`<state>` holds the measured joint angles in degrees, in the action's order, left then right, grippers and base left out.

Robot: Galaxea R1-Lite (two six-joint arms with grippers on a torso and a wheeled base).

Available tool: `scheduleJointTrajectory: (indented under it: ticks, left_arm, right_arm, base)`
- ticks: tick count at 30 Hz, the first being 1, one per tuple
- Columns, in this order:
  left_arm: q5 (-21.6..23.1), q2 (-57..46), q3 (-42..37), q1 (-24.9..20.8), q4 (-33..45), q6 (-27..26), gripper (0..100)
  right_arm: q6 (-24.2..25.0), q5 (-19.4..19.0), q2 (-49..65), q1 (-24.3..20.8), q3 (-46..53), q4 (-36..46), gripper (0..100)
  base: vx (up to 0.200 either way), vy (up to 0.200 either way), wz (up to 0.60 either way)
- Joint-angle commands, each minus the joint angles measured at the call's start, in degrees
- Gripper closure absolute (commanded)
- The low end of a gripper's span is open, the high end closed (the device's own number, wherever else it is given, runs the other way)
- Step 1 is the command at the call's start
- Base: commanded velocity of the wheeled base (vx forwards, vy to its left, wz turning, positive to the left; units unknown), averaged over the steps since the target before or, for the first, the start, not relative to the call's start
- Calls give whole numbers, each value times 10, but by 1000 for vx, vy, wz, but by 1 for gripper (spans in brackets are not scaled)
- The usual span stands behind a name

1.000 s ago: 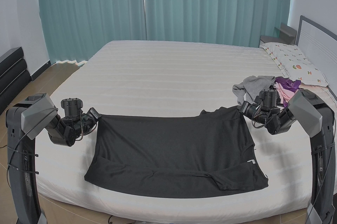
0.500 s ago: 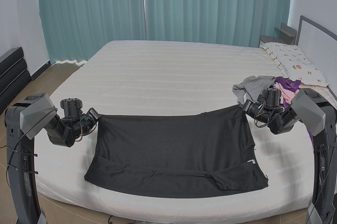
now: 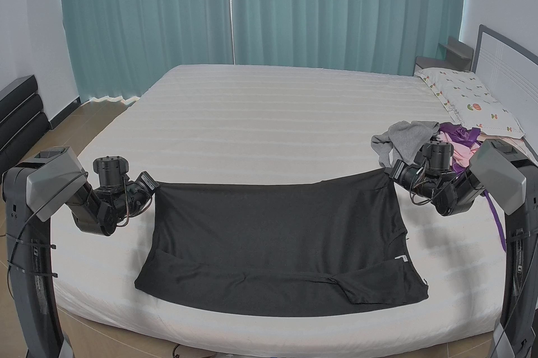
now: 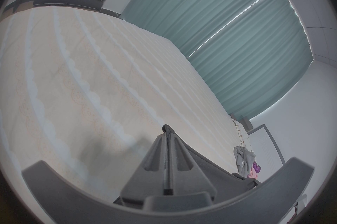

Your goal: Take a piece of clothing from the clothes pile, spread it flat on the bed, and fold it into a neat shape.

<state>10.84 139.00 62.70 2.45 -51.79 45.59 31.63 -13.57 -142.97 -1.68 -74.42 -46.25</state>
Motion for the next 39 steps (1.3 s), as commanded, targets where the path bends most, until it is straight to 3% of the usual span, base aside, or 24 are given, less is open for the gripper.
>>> scheduleJointTrajectory:
  ticks: [1,5,13,31,32,39]
  left_arm:
    - [1,-14,-13,1,-4,0,100]
    - [1,-15,-16,1,-5,0,100]
    - [1,-15,-30,1,-4,0,100]
    - [7,-80,-142,-3,-6,-4,100]
    - [6,-87,-160,-1,-11,-9,100]
    - [7,-108,-219,1,-43,-17,100]
  right_arm:
    - [1,-1,6,-1,5,-18,100]
    - [23,0,5,0,19,-45,100]
    - [21,-2,5,0,46,-43,100]
    - [16,-51,74,12,191,-45,100]
    - [13,-66,87,14,220,-53,100]
    - [13,-73,102,25,278,-93,100]
  base:
    - [0,0,0]
    - [0,0,0]
    - [0,0,0]
    - [0,0,0]
    - [0,0,0]
    - [0,0,0]
